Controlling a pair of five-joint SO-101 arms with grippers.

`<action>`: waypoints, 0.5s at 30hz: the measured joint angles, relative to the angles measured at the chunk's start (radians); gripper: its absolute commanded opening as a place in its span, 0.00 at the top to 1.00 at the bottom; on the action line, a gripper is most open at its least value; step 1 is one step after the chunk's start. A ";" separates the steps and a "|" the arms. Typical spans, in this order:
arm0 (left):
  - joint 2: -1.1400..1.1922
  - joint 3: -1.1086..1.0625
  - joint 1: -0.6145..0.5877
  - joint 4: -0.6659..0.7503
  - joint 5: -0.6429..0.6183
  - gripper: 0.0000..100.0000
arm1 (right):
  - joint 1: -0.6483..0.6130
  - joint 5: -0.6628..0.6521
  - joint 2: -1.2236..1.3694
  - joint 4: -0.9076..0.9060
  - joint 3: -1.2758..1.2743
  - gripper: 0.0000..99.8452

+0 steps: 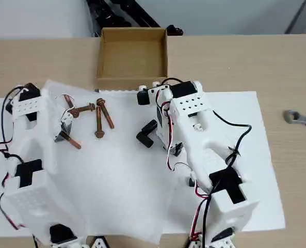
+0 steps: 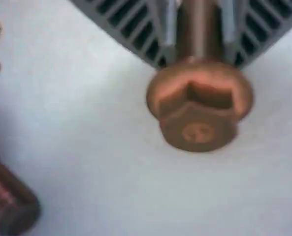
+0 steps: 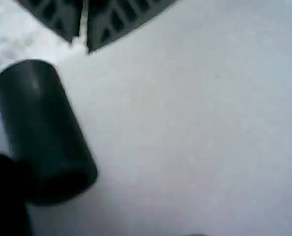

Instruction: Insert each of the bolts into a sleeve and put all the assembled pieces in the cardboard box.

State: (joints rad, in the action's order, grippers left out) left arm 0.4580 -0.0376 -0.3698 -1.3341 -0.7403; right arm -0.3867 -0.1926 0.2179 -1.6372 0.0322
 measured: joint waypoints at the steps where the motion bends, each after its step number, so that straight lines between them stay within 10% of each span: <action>1: 0.000 0.000 0.000 0.000 0.006 0.99 | 0.000 0.000 0.000 0.000 0.000 1.00; 15: -0.307 -0.008 0.063 -0.152 0.295 0.99 | 0.006 0.000 -0.232 -0.002 0.000 1.00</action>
State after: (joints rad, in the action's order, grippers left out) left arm 0.1511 -0.0453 -0.3069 -1.4860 -0.4457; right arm -0.3805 -0.1926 -0.0138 -1.6387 0.0322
